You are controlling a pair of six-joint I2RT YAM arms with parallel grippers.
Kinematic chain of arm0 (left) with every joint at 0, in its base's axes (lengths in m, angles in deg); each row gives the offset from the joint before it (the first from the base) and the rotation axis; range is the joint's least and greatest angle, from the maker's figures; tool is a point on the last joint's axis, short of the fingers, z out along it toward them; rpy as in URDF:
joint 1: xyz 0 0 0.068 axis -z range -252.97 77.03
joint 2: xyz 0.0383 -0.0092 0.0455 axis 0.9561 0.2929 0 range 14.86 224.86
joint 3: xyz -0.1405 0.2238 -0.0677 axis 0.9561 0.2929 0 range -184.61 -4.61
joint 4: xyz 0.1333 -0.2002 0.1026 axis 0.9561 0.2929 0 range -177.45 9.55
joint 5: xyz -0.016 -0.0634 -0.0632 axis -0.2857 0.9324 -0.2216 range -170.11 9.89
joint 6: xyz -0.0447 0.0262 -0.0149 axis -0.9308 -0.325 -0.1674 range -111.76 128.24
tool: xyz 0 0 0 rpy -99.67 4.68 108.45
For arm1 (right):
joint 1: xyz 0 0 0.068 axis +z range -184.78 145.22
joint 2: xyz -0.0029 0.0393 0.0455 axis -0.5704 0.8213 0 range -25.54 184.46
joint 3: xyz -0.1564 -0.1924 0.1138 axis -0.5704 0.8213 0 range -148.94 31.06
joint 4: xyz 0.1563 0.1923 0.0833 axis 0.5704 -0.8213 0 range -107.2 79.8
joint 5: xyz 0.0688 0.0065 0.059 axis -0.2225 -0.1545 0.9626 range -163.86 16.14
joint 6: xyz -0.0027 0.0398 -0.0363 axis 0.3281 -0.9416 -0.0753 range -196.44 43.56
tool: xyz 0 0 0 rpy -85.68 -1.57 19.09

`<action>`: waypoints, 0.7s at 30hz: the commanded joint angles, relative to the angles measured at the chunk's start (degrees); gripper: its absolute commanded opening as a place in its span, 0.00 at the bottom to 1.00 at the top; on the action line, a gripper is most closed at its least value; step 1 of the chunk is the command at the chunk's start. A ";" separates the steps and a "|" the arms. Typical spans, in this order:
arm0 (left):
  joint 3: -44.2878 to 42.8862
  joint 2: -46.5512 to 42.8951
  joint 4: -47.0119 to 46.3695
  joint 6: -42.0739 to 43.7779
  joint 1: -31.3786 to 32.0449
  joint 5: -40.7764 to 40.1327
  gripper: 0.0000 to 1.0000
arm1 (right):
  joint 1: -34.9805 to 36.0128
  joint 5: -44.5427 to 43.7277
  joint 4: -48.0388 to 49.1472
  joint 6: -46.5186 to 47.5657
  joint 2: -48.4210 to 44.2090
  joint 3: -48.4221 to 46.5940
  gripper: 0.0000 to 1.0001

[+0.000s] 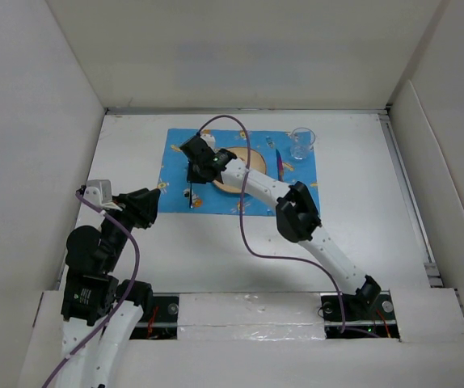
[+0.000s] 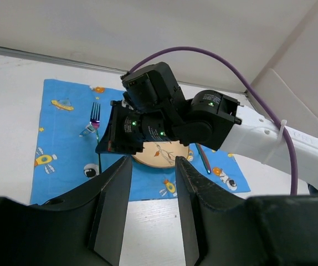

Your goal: Set the dinner table for one person

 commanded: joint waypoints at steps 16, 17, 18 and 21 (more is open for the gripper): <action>0.16 1.88 -3.17 0.15 -0.30 1.73 0.34 | -3.68 3.57 8.90 -4.57 5.11 -4.97 0.00; 0.16 2.06 -3.34 0.15 -0.30 1.90 0.34 | -4.20 3.92 8.98 -4.75 5.37 -5.41 0.00; 0.25 2.23 -3.34 0.23 -0.30 1.90 0.34 | -4.21 3.92 9.07 -4.57 5.46 -5.59 0.00; 0.07 2.50 -3.34 0.23 -0.30 1.90 0.34 | -4.21 4.53 10.04 -4.66 5.72 -5.51 0.00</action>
